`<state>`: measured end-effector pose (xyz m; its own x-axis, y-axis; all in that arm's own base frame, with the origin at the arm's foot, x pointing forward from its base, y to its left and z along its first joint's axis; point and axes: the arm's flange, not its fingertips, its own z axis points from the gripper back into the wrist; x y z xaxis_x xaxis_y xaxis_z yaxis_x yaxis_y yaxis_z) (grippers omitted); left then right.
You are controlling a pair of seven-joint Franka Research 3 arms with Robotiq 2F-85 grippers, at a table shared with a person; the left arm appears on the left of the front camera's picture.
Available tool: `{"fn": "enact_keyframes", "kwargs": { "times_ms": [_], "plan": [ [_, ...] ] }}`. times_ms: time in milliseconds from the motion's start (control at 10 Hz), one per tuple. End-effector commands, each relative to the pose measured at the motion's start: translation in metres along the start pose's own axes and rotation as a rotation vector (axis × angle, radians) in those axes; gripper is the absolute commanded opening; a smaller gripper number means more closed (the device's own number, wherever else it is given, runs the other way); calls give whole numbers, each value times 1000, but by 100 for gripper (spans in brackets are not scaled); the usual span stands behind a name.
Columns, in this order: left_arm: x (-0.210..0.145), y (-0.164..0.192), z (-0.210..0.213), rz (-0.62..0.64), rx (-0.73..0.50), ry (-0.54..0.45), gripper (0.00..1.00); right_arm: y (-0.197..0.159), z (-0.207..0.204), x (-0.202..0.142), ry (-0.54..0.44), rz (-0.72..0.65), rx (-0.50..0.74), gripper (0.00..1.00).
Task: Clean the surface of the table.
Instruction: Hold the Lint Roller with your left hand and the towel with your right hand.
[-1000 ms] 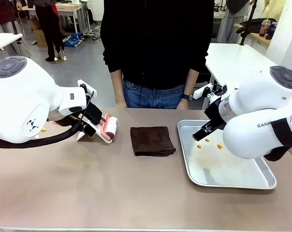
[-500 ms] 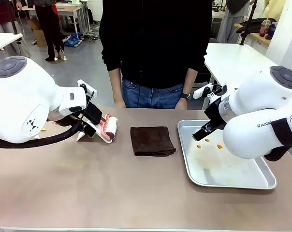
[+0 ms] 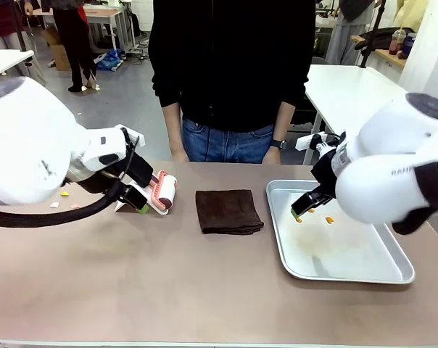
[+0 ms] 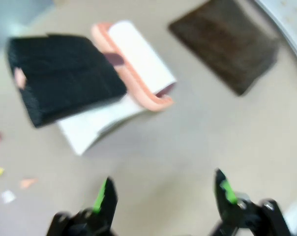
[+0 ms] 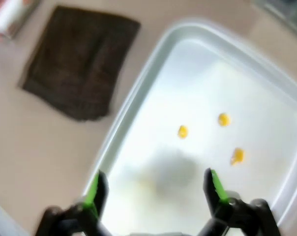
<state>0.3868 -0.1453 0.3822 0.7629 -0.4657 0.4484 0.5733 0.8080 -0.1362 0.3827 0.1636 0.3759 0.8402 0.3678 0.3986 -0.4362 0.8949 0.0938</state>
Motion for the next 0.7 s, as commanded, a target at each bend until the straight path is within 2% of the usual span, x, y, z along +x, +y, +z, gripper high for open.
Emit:
{"fn": "enact_keyframes", "kwargs": {
  "times_ms": [0,100,300,500,600],
  "plan": [
    [-16,44,43,129,-119,-3,100,-17,46,1,-46,-206,311,100],
    [-27,60,59,169,-154,-24,100,-25,64,-6,-14,-281,486,100],
    [-53,100,85,218,-288,-121,100,-53,99,-27,-105,-350,746,100],
    [-94,156,109,355,-402,-276,100,-99,128,-65,-253,-444,893,100],
    [-118,180,116,403,-402,-326,100,-122,131,-83,-315,-490,901,100]
  ]
}}
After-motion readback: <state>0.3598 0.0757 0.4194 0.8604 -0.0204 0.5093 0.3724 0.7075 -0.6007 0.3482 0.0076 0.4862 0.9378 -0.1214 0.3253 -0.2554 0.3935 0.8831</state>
